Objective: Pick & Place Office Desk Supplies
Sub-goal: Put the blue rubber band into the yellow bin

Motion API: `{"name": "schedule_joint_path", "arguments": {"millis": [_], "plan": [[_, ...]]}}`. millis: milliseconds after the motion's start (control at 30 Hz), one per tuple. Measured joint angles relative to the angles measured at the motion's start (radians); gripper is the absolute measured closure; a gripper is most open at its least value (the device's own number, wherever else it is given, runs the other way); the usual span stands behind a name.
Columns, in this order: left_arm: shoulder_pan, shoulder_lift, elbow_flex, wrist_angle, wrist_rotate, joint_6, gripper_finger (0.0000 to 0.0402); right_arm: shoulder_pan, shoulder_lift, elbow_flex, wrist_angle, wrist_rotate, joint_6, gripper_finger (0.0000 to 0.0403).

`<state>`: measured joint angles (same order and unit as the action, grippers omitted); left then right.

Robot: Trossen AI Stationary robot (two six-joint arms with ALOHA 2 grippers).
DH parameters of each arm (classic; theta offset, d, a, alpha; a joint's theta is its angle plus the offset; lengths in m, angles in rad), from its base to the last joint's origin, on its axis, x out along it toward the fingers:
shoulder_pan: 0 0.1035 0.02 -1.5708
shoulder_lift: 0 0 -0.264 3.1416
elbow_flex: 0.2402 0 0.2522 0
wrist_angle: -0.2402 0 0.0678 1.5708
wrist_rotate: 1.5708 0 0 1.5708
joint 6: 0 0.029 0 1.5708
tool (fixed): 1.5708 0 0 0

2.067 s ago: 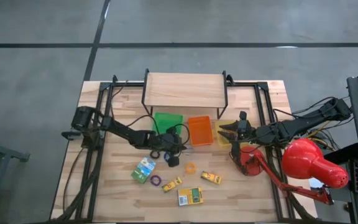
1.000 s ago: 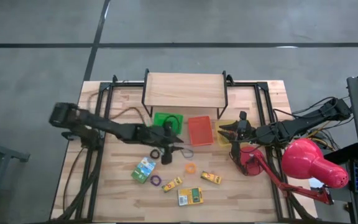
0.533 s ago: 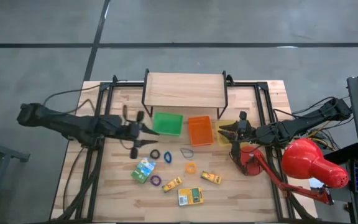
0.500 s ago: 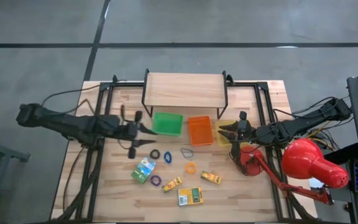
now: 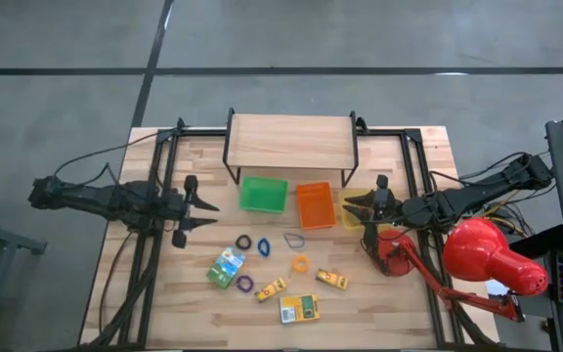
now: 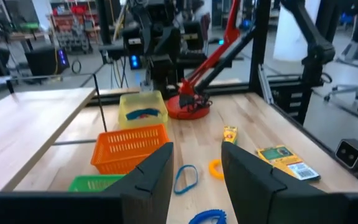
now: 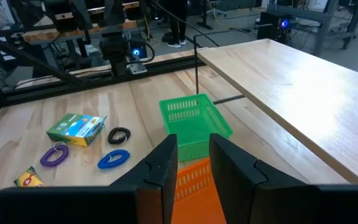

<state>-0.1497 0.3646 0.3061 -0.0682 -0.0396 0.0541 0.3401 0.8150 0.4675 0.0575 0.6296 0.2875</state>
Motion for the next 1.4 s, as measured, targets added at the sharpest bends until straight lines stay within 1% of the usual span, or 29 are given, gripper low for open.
{"name": "schedule_joint_path", "arguments": {"millis": [133, 233, 500, 733, 1000, 1400], "plan": [[0.0, -0.08, -0.048, -0.002, 0.0, -0.002, 0.026, 0.0, 0.0, 0.0, 0.0, 0.0, 0.0, 0.0319], [0.0, -0.108, -0.053, -0.009, 0.0, -0.002, 0.0261, 0.0, 0.0, 0.0, 0.0, 0.0, 0.0, 0.0324], [0.0, -0.101, -0.052, -0.012, 0.0, -0.004, 0.0259, 0.0, 0.0, 0.0, 0.0, 0.0, 0.0, 0.0329], [0.0, -0.1, -0.052, -0.012, 0.0, -0.094, 0.0261, 0.0, 0.0, 0.0, 0.0, 0.0, 0.0, 0.032], [0.0, -0.1, -0.051, -0.012, 0.0, -0.108, 0.0261, 0.0, 0.0, 0.0, 0.0, 0.0, 0.0, 0.0313], [0.0, -0.1, -0.05, -0.012, 0.0, -0.108, 0.0261, 0.0, 0.0, 0.0, 0.0, 0.0, 0.0, 0.0331]]}}
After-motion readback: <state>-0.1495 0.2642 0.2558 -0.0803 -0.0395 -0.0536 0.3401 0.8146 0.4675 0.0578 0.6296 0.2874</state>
